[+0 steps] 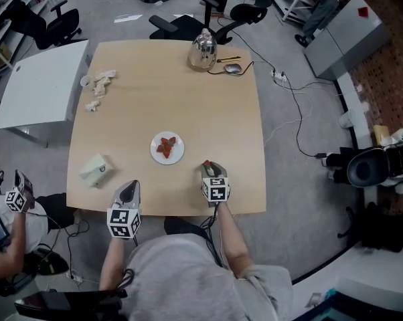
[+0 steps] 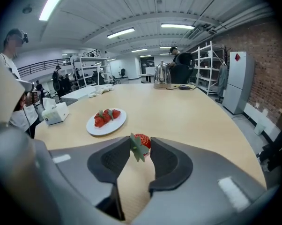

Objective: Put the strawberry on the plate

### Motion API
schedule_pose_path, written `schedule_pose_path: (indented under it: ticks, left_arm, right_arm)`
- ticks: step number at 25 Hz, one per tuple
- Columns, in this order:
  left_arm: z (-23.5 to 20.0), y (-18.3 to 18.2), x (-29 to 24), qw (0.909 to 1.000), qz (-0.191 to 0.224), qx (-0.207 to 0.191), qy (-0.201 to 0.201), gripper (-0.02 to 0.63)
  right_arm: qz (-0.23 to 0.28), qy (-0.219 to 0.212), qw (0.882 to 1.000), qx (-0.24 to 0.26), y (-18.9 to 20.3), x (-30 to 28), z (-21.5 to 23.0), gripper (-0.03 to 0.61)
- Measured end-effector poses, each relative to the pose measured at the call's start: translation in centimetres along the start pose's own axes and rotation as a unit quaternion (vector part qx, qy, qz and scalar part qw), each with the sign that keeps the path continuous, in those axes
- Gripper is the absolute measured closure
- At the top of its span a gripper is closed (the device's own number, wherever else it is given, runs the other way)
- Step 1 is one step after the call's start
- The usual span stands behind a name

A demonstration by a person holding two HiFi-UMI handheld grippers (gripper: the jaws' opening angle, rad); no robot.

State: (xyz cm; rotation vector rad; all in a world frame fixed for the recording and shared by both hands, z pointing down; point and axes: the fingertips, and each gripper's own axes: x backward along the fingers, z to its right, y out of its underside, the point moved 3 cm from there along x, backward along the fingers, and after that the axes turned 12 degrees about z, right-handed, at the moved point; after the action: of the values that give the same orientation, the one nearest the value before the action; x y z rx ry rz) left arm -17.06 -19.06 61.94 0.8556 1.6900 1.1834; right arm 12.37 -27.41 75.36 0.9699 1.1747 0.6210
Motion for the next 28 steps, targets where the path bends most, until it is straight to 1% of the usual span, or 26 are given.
schedule_pose_path:
  ticks: [6,11,17,23,28]
  left_arm:
    - [-1.3,0.3,1.3,0.9996,0.001,0.008,-0.028,0.595]
    - [-2.2,0.8,2.5,0.9985,0.001,0.013,-0.054,0.595]
    - [-3.0,0.9,4.3,0.9958,0.002,0.019,-0.089,0.595]
    - [-3.7,1.3,6.3,0.9924,-0.001,0.025,-0.12,0.595]
    - [-4.2,1.7,6.8,0.9906,-0.004,0.031,-0.133,0.595]
  right_arm:
    - [0.007,-0.044,0.998,0.034,-1.8,-2.8,-3.1,0.439]
    - [0.016,-0.087,0.994,0.066,-3.2,-5.0,-5.6,0.439]
    - [0.013,-0.123,0.988,0.088,-3.7,-7.0,-7.8,0.439]
    - [0.003,-0.144,0.984,0.104,-3.5,-8.6,-9.4,0.439]
    - [-0.008,-0.151,0.982,0.109,-2.9,-9.7,-10.2,0.439]
